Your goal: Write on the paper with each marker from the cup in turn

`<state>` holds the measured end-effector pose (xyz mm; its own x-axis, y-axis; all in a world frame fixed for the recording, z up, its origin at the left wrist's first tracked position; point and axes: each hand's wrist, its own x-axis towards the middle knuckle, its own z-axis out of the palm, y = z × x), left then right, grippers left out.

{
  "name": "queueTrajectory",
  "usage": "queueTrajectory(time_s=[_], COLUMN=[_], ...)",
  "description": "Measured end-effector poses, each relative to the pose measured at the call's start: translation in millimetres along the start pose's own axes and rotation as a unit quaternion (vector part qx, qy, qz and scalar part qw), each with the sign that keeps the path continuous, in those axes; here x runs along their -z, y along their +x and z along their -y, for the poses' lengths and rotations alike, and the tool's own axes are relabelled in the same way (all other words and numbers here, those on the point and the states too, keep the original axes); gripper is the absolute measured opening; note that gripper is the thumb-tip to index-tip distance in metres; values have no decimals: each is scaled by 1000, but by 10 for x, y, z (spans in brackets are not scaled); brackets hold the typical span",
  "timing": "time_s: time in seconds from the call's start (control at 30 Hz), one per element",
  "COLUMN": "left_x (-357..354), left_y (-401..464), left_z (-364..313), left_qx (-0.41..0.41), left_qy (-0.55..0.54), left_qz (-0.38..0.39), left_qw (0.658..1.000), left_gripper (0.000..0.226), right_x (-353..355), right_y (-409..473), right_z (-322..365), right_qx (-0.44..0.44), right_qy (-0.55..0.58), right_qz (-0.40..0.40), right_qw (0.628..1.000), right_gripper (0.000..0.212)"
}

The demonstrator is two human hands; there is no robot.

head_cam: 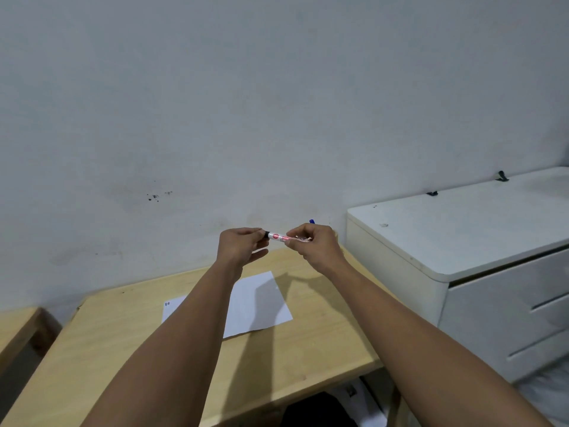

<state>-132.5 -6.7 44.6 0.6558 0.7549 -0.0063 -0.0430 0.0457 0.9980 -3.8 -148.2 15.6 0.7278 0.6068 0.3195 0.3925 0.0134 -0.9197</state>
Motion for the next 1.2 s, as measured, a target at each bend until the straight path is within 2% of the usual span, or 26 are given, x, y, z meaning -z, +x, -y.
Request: queueTrajectory(time_s=[0.2,0.27,0.33,0.43,0.5,0.6,0.7,0.77,0.87,0.9,0.97,1.07,1.13,1.2], left_x=[-355,-502,-654,-817,-898,-1042,-1189,-1269,-1367,-1385,-1393,-1355,-1301,-1260], left_y=[230,346,478,763,942,1116,1267,1360,1398,1393,1357,1293,1195,1028], left_z=[0,-48,-59,100,289,593,889,1056,1218,1245,1252,1178,1098,1022], left_qx=[-10,-29,-51,-77,-77,-56,-26,-19,-32,-39,-41,-42,-64,-81], left_qy=[47,74,98,173,229,288,304,301,289,284,289,322,349,347], left_qz=[17,40,58,40,43,78,120,142,151,149,147,143,128,104], left_qw=[999,996,992,981,970,953,945,943,945,946,945,935,926,928], left_gripper=[13,24,40,57,65,80,96,93,63,60,64,84,97,98], right_x=[265,354,488,726,837,869,781,698,592,567,539,512,530,563], right_y=[224,357,536,852,1025,1222,1343,1377,1389,1389,1384,1335,1280,1245], right_z=[-164,-176,-156,-193,-261,-455,-649,-783,-972,-999,-987,-902,-800,-662], right_qx=[-16,-15,-21,-41,-54,-58,-50,-60,-76,-80,-85,-91,-79,-68], right_qy=[-94,-169,-210,-179,-157,-142,-134,-152,-200,-208,-214,-202,-196,-165], right_qz=[18,49,38,-50,-84,-95,-85,-58,-38,-41,-35,-24,-30,-59], right_qw=[995,984,977,982,983,984,986,985,976,974,973,975,977,982], right_gripper=[12,26,35,17,12,17,22,22,22,21,21,36,40,40])
